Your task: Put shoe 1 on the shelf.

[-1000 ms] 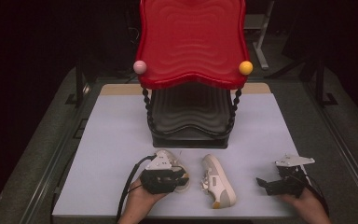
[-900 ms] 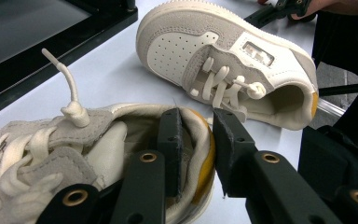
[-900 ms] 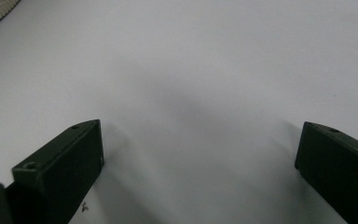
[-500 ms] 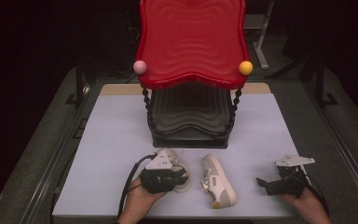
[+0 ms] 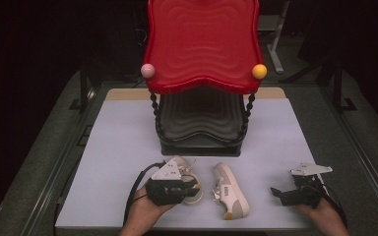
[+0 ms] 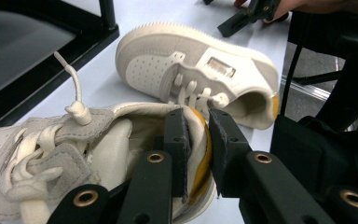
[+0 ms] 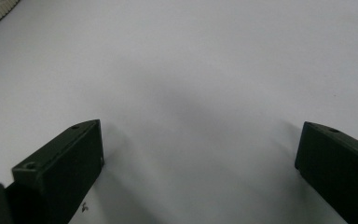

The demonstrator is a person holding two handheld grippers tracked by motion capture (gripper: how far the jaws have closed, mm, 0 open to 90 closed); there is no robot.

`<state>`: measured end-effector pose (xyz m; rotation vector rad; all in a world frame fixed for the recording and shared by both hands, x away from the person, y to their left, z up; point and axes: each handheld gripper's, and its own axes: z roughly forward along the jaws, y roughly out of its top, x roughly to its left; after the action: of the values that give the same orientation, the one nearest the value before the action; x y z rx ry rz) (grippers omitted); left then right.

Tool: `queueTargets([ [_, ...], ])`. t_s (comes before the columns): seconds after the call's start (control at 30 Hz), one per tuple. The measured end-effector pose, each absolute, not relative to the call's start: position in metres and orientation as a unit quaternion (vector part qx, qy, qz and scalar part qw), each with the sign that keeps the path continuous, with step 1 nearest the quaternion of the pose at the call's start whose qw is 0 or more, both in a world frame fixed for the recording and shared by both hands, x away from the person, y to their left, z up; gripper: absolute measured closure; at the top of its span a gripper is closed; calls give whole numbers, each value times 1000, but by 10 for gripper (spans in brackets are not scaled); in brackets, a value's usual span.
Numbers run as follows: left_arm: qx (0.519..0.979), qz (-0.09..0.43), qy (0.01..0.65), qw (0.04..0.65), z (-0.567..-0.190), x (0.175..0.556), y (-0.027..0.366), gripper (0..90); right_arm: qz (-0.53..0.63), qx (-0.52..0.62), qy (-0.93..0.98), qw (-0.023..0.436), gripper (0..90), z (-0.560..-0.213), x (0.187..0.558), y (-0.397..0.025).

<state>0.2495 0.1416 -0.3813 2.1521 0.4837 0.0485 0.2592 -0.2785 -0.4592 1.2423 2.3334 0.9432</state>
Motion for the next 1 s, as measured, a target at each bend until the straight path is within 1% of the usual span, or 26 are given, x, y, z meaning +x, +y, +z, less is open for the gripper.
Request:
queueTargets([
  [0.63, 873, 41, 137, 466, -335, 248, 118, 778, 332, 437, 819, 167, 4, -459, 259, -278],
  [1.0, 874, 59, 108, 470, -311, 267, 104, 777, 332, 437, 819, 167, 4, -459, 259, -278],
])
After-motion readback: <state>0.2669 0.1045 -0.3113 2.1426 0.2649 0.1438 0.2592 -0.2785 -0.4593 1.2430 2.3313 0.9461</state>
